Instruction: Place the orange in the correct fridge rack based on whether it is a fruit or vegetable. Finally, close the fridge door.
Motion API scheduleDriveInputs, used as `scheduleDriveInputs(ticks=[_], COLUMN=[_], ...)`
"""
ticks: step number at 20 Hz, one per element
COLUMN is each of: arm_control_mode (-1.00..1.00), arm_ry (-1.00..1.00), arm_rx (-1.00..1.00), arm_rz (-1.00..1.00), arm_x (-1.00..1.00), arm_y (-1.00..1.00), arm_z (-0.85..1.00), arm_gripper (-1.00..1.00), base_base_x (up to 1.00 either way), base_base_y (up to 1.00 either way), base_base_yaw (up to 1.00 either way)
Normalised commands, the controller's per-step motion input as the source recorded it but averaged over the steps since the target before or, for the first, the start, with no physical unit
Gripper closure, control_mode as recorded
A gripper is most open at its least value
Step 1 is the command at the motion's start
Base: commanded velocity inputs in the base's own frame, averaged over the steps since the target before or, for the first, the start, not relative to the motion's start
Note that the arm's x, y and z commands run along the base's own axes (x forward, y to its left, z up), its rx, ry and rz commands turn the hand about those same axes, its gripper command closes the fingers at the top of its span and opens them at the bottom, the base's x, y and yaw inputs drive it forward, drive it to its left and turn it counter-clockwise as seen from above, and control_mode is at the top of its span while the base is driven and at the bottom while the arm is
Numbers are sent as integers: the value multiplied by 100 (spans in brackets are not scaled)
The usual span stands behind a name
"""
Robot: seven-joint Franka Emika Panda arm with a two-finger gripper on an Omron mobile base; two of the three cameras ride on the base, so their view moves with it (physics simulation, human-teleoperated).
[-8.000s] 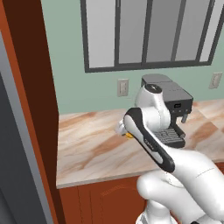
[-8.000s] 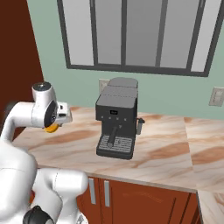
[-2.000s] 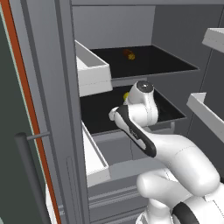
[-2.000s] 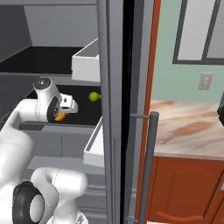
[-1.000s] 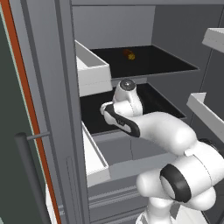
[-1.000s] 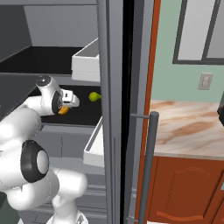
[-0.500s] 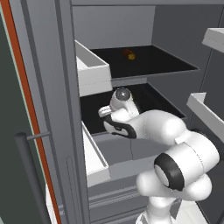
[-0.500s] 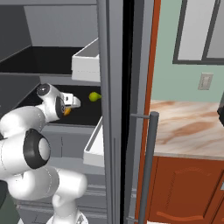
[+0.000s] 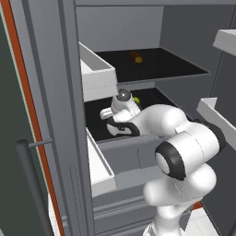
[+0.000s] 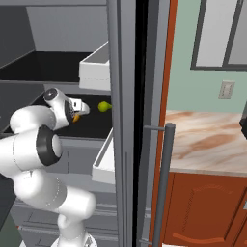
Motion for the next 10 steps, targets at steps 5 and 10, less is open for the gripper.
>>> scheduleDriveInputs(ticks=[5, 10], arm_control_mode=[-100, -100], arm_ry=[0, 0], arm_rx=[-2, -2], arm_rz=[0, 0], arm_x=[31, 0], arm_y=[5, 0], arm_z=[-50, -54], arm_gripper=[100, -100], base_base_x=[0, 0], base_base_y=[0, 0], base_base_yaw=[0, 0])
